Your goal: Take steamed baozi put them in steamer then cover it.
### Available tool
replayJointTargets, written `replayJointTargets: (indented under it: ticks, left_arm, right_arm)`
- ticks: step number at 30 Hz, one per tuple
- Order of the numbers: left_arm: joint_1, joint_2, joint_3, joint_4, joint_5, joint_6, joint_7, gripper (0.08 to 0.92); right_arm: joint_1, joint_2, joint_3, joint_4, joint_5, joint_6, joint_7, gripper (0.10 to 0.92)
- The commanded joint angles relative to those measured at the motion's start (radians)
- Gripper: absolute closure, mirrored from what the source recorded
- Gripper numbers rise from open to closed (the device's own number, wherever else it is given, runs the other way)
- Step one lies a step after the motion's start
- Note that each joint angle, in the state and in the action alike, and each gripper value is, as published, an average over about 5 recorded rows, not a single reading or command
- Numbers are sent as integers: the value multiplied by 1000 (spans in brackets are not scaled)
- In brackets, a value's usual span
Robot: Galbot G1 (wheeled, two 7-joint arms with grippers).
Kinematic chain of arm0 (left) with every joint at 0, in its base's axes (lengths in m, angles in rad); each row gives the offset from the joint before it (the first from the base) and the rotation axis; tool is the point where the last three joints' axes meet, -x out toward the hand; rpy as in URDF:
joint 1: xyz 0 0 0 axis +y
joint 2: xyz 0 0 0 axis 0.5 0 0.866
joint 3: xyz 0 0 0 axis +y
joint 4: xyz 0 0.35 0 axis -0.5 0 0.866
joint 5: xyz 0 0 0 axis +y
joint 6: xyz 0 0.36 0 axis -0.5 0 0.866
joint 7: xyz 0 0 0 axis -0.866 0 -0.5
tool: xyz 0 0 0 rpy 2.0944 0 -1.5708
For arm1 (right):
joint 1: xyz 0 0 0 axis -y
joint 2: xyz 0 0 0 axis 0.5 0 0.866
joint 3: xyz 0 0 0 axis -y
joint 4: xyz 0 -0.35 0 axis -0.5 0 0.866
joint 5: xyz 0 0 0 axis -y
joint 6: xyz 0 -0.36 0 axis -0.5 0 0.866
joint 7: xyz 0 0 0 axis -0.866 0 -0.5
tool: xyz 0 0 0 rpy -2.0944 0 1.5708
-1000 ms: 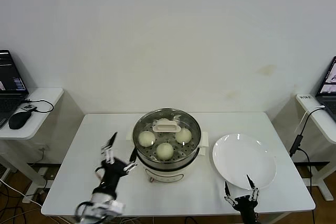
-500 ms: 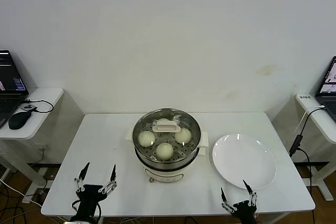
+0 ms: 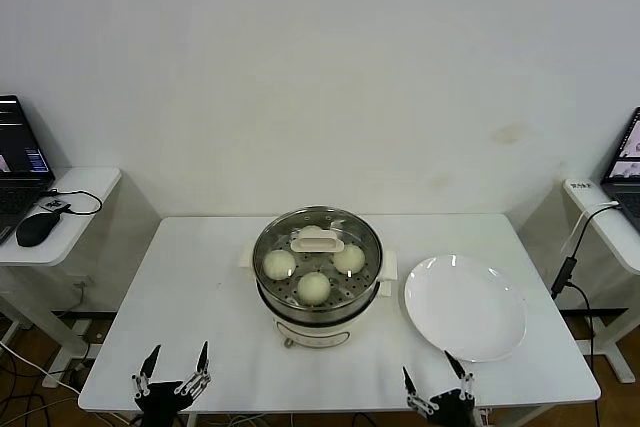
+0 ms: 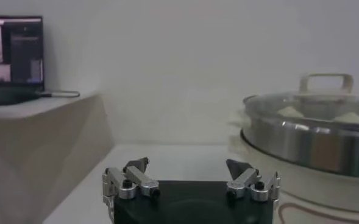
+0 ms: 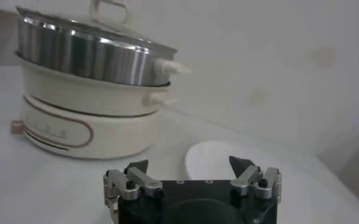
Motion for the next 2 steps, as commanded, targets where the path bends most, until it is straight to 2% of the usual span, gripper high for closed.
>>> replayJointTargets:
  ticks: [1, 2]
  left_arm:
    - [25, -11, -8, 14, -55, -3, 1, 177]
    - [26, -12, -7, 14, -55, -3, 1, 177]
  right_arm:
    - [-15, -7, -18, 37, 82, -43, -36, 203]
    - [-15, -7, -17, 37, 81, -43, -36, 203]
